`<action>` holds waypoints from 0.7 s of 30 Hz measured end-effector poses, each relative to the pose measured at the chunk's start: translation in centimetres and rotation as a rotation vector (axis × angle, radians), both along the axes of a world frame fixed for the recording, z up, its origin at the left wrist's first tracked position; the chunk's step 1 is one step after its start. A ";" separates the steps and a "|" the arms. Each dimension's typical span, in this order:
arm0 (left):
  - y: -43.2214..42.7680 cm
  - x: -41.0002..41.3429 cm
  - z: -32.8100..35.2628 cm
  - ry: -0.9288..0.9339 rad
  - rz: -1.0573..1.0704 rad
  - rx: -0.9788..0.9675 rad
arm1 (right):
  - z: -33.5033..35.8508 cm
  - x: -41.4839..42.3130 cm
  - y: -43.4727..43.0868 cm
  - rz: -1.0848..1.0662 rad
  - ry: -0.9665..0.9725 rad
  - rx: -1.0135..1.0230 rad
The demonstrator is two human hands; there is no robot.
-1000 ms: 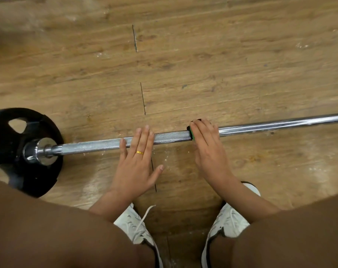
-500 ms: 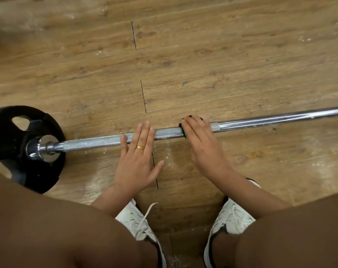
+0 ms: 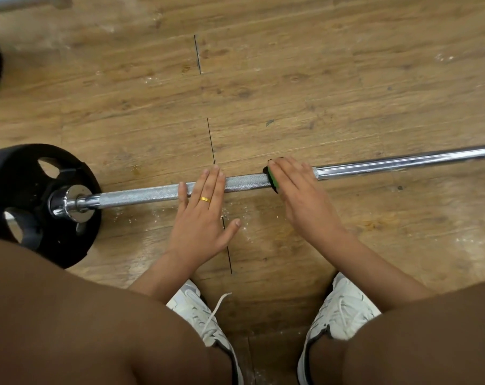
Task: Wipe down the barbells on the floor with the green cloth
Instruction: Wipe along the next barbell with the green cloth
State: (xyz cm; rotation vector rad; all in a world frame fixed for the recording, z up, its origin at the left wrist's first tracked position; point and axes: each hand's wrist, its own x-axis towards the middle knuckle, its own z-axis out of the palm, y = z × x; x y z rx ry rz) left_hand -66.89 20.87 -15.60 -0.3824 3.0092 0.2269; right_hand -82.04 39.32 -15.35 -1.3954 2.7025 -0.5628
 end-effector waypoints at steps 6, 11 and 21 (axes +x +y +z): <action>-0.4 -0.5 0.0 -0.008 -0.001 0.003 | -0.3 0.5 -1.0 -0.067 -0.007 -0.008; -0.8 -0.8 -0.1 -0.006 -0.003 0.022 | 0.1 -1.1 -1.4 0.048 0.000 0.004; -2.0 -2.2 -0.3 0.014 -0.009 0.028 | 0.1 -1.5 -2.6 0.040 -0.006 0.018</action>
